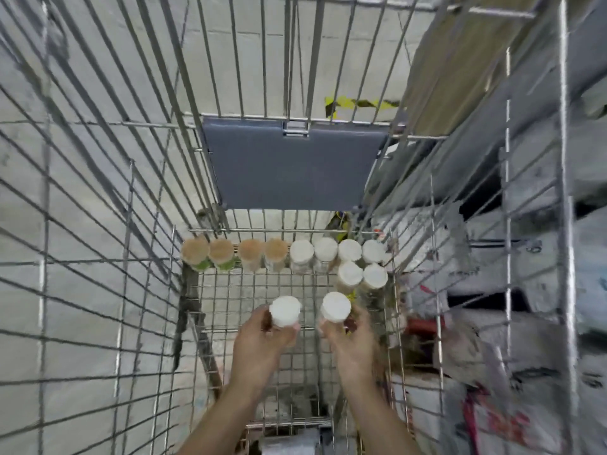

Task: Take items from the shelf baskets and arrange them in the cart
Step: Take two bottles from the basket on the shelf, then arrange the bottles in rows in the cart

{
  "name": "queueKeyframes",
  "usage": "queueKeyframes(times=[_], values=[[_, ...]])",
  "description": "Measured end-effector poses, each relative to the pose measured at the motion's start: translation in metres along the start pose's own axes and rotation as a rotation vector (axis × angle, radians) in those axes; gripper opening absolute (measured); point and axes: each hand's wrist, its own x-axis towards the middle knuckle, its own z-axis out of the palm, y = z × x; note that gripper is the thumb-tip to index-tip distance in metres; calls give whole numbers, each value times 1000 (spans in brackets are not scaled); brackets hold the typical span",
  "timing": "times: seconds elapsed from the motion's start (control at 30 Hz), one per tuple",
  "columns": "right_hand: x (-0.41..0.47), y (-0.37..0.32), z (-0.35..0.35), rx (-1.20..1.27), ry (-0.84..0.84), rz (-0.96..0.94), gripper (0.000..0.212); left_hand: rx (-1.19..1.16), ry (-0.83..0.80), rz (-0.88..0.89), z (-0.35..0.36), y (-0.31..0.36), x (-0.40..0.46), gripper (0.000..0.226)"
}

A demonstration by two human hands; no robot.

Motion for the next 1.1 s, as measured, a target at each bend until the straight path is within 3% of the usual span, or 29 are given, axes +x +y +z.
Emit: queueKeyframes(times=[0.13, 0.33, 0.57, 0.7, 0.93, 1.1], values=[[16, 16, 9, -61, 28, -71, 42, 32, -6, 15, 16, -5, 31, 43], [35, 23, 27, -57, 81, -79, 54, 63, 36, 63, 35, -8, 63, 46], [38, 25, 53, -85, 323, -68, 57, -4, 42, 92, 48, -13, 82, 51], [42, 24, 62, 65, 366, -8, 50, -16, 59, 85, 51, -15, 86, 51], [49, 24, 67, 140, 385, -27, 26, -69, 45, 112, 51, -13, 88, 48], [50, 23, 65, 161, 363, -15, 23, -111, 51, 87, 52, -16, 87, 44]])
